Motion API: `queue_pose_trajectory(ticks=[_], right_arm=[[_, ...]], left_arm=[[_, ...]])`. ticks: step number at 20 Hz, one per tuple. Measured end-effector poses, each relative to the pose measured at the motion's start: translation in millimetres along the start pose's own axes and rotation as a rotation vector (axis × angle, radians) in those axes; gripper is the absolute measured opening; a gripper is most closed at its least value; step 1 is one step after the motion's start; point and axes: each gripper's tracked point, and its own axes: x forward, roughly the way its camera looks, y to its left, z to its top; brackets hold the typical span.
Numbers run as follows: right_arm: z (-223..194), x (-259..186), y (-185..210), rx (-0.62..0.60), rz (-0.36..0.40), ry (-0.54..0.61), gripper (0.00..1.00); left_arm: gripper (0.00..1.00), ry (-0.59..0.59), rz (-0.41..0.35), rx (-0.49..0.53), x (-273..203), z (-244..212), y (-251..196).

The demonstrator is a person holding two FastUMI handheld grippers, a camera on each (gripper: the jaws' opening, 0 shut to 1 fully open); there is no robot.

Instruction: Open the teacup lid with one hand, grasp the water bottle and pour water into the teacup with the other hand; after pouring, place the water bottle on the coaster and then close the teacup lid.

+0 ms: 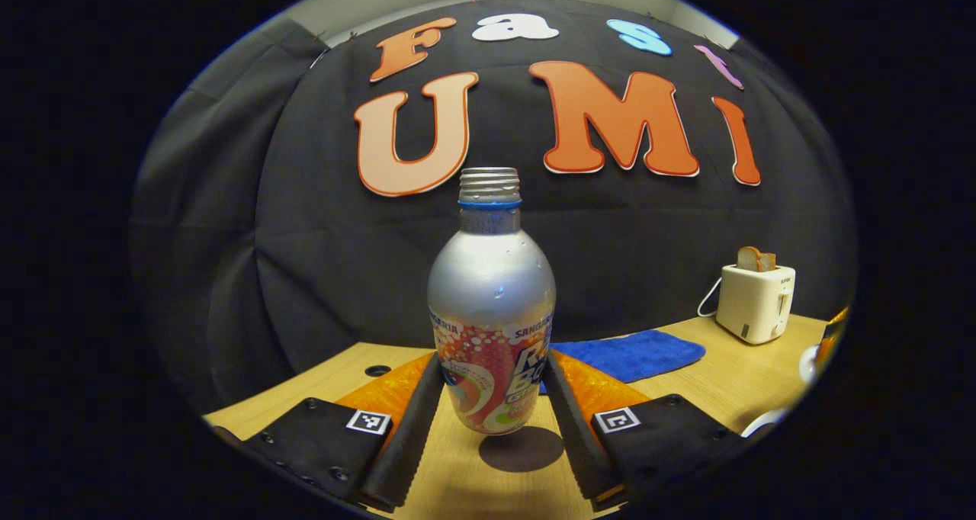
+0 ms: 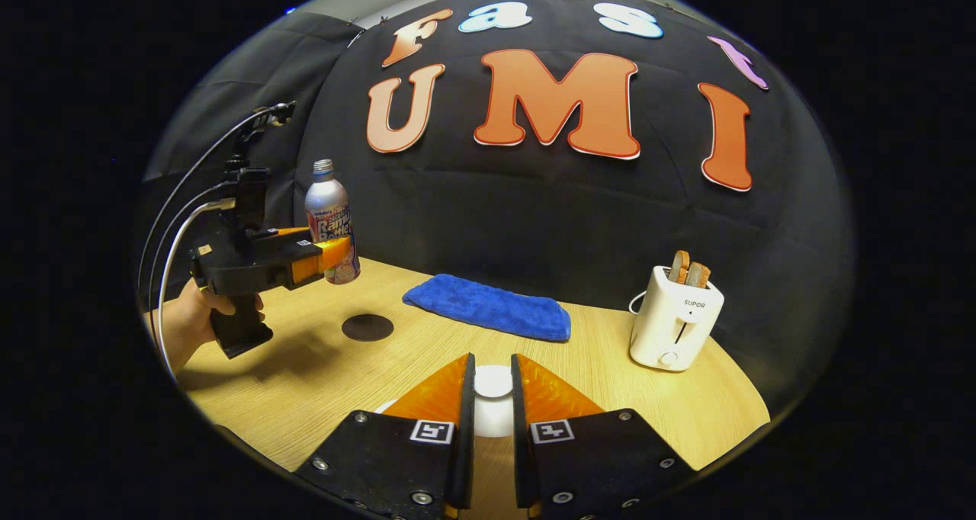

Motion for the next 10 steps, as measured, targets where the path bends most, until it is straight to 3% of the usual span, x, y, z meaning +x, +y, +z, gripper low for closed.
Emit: queue_pose_trajectory(ticks=[2,3,4,10], right_arm=[[-2.5,0.6,0.7,0.002,0.007,0.003,0.23],[-4.2,1.5,1.2,0.003,0.011,0.005,0.19],[-6.4,2.4,3.0,0.004,0.018,0.008,0.23],[-17.8,11.5,6.1,0.000,0.040,0.032,0.23]], left_arm=[[0.86,0.031,-0.012,-0.052,4.9,-9.9,-1.4],[0.82,0.049,-0.018,-0.075,7.5,-18.1,-2.8],[0.82,0.067,-0.019,-0.092,9.3,-24.9,-3.1],[0.82,0.172,-0.041,-0.087,28.0,-72.6,-11.0]])
